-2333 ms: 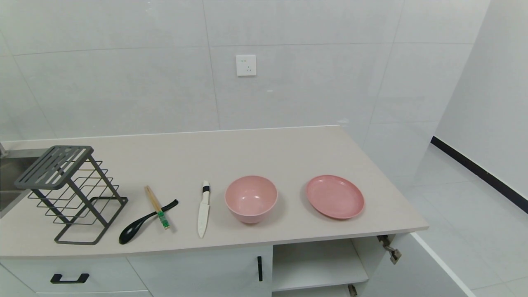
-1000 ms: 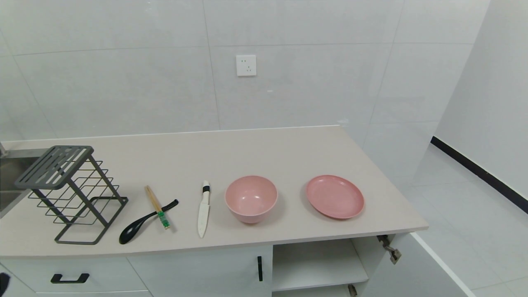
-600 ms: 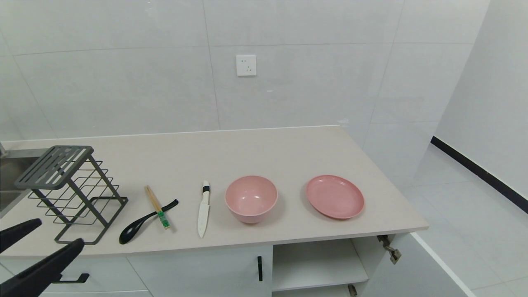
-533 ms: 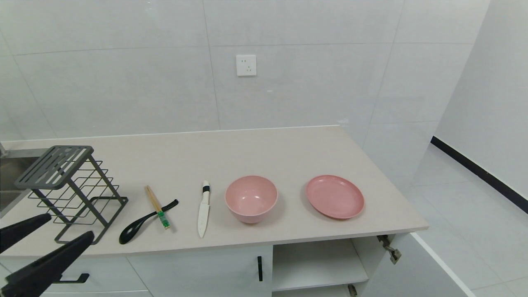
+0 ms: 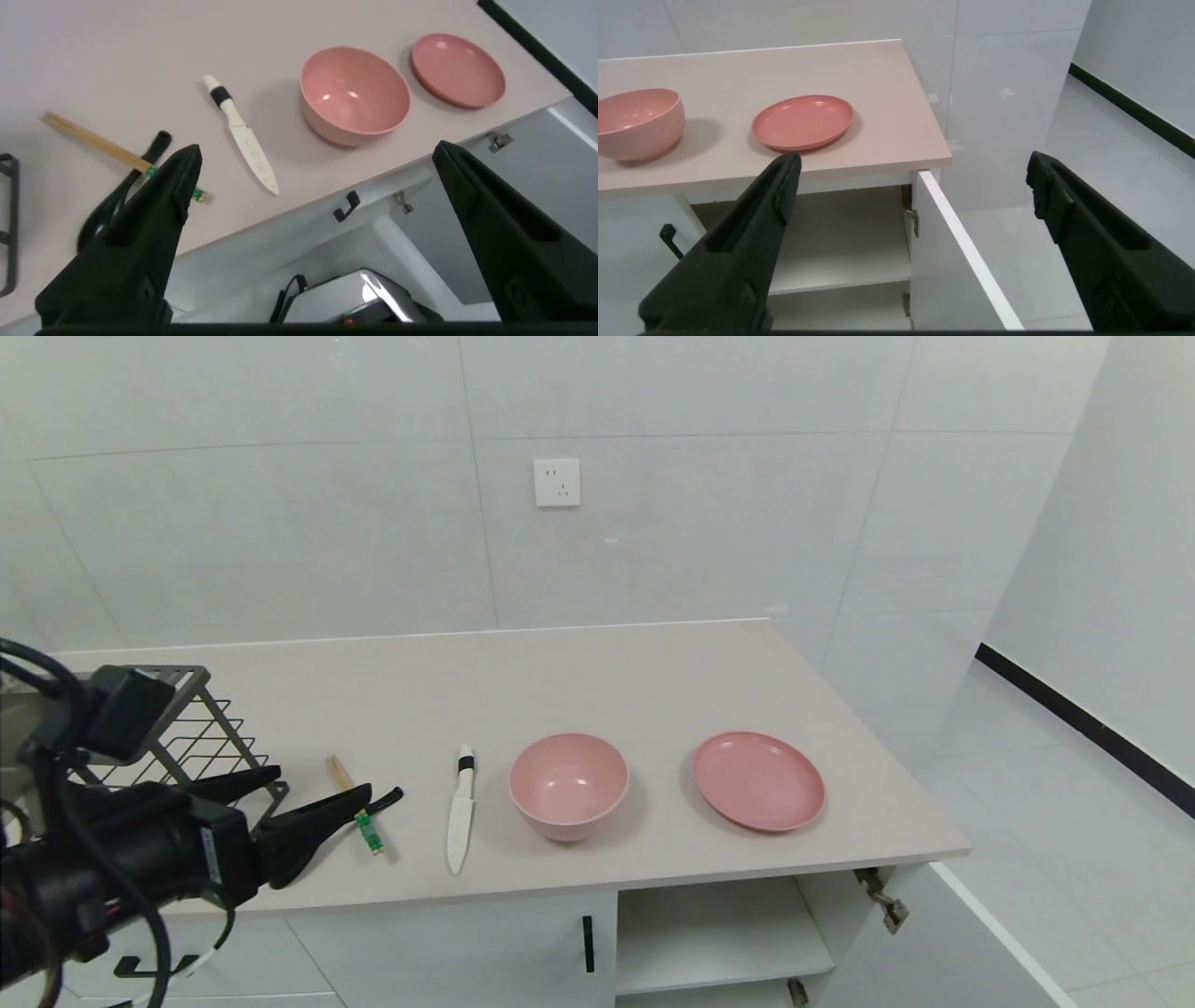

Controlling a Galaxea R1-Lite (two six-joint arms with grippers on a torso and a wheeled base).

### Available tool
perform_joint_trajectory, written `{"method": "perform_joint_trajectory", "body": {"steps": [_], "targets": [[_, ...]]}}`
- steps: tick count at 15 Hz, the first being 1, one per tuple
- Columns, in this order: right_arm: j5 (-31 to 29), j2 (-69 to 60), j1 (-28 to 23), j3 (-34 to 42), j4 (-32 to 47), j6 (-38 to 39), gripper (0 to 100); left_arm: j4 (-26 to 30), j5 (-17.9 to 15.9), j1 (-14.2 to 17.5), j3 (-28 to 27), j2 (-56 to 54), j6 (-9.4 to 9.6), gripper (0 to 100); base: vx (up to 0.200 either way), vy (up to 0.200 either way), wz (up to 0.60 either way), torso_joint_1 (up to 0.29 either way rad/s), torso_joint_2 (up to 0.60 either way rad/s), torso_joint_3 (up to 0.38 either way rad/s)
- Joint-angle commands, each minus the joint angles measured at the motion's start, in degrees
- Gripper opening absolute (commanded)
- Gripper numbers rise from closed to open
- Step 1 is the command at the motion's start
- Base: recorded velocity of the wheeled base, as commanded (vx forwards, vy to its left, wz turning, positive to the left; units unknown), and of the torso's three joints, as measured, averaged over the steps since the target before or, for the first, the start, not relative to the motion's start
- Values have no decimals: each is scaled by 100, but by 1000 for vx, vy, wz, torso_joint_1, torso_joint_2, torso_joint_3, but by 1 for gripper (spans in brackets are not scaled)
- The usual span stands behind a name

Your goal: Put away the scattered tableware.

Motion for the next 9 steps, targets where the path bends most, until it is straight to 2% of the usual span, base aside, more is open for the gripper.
{"method": "perform_joint_trajectory", "body": {"steps": [1,4,9], "targets": [[0,-2,1,1,2,-5,100,-37,1,-69,-254,905,-10,100,0,0,0,0,0,0],[0,-2,1,1,2,-5,100,-63,1,-297,-447,1538,-45,100,0,0,0,0,0,0],[0,-2,1,1,2,-5,100,-915,-228,-411,-1036,3243,-45,100,0,0,0,0,0,0]]}}
